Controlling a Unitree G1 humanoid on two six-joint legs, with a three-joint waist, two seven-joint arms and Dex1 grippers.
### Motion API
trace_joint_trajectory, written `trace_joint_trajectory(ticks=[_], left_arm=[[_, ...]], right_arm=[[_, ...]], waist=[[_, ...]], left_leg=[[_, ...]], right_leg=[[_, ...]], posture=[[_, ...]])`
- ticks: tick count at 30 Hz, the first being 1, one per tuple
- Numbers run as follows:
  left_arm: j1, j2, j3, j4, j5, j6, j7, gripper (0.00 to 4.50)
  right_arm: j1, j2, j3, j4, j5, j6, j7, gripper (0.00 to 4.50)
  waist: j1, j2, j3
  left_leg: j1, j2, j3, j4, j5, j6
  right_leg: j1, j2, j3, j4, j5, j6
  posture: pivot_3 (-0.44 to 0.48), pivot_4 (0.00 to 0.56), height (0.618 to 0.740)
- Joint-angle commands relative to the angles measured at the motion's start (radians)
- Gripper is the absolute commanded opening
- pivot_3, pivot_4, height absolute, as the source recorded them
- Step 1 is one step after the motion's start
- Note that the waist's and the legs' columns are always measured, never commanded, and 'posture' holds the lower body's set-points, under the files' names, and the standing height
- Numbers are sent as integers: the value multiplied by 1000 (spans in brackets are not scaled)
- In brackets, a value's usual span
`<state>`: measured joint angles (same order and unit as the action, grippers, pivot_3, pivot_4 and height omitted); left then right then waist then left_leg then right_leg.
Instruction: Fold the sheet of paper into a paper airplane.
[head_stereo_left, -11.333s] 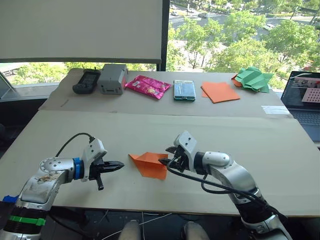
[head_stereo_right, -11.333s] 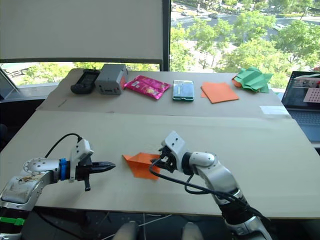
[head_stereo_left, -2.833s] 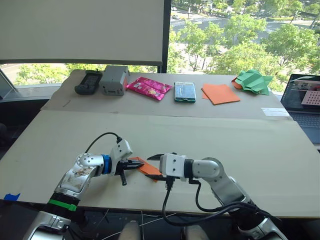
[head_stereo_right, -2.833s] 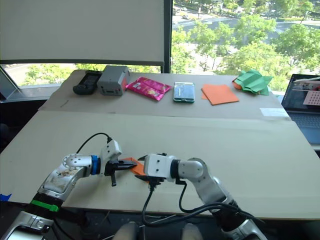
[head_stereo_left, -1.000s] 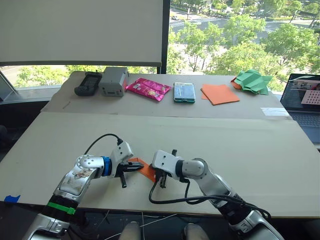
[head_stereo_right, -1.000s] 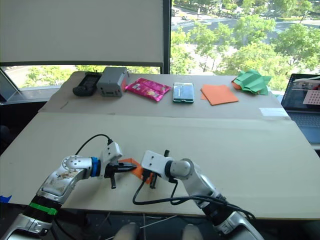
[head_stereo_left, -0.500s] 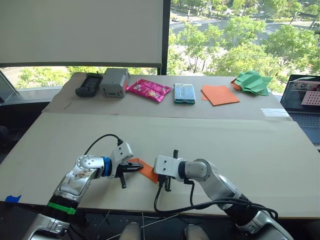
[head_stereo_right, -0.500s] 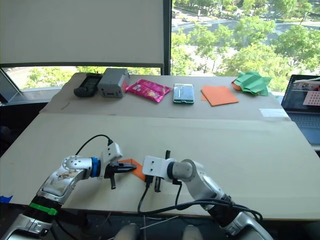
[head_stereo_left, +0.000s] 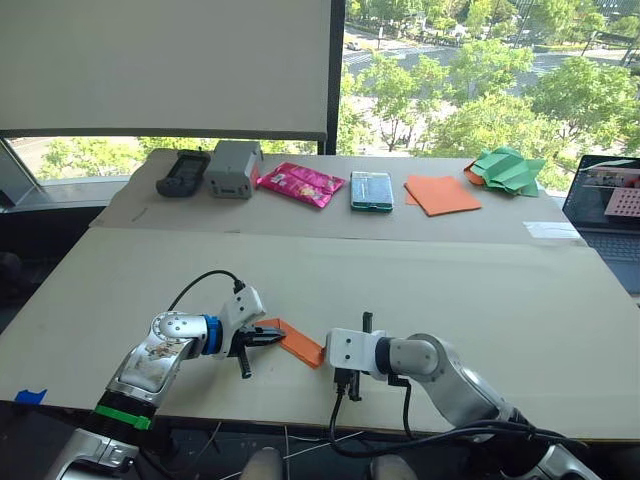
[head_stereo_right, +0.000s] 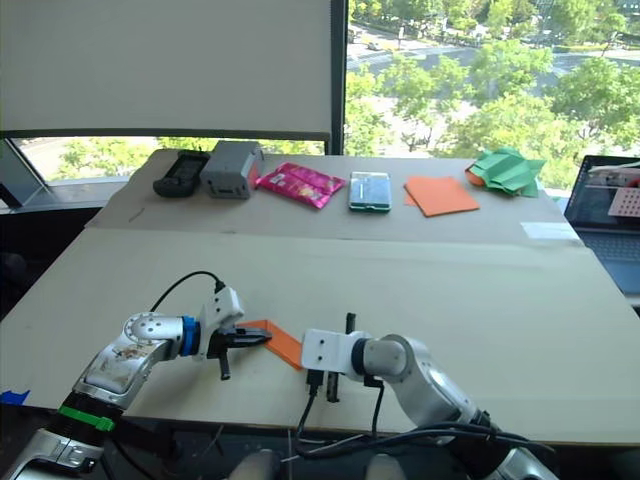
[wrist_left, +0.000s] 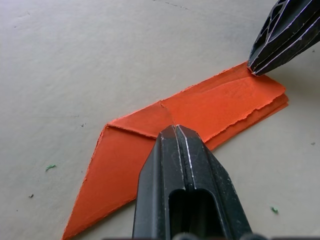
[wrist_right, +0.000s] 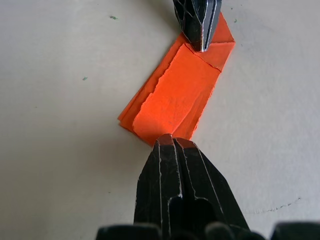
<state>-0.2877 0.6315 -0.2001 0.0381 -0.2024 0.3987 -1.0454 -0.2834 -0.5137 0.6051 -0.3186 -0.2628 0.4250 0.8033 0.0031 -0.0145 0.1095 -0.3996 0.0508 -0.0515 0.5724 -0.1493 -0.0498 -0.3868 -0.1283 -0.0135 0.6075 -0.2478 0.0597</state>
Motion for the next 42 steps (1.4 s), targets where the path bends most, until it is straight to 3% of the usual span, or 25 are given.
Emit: trace_joint_trajectory(ticks=[1,8,12,15,26,42], left_arm=[[0,11,-12,26,22,1,-4,0],[-14,3,-18,39,24,-7,-6,0],[-14,0,-24,35,24,-6,-9,0],[-21,-1,-23,37,25,-5,-11,0],[-47,3,-29,4,16,13,-31,0],[-141,-88,-100,146,65,-27,-50,0]], right_arm=[[89,-60,58,78,-21,101,63,10],[62,-48,-73,-65,90,66,75,10],[6,70,-227,-113,272,72,57,10],[-8,112,-246,-116,326,69,60,10],[-77,118,-39,139,145,82,1,10],[-62,113,16,156,120,213,-18,10]], waist=[[4,-1,0],[9,-1,5],[8,2,13],[7,4,16],[7,3,16],[6,4,13]], left_leg=[[0,0,0,0,0,0],[-2,0,0,0,0,0],[-5,0,0,0,0,0],[-5,0,0,0,0,0],[-6,0,0,0,0,0],[-4,0,0,0,0,0]], right_leg=[[0,0,0,0,0,0],[-1,0,-1,-2,0,0],[-2,0,-2,-5,0,0],[-2,0,-2,-4,0,0],[-2,0,-2,-4,0,0],[-1,0,-2,-3,0,0]], posture=[[0,150,702],[0,150,702],[0,150,702],[0,150,702],[0,150,702],[0,150,702]])
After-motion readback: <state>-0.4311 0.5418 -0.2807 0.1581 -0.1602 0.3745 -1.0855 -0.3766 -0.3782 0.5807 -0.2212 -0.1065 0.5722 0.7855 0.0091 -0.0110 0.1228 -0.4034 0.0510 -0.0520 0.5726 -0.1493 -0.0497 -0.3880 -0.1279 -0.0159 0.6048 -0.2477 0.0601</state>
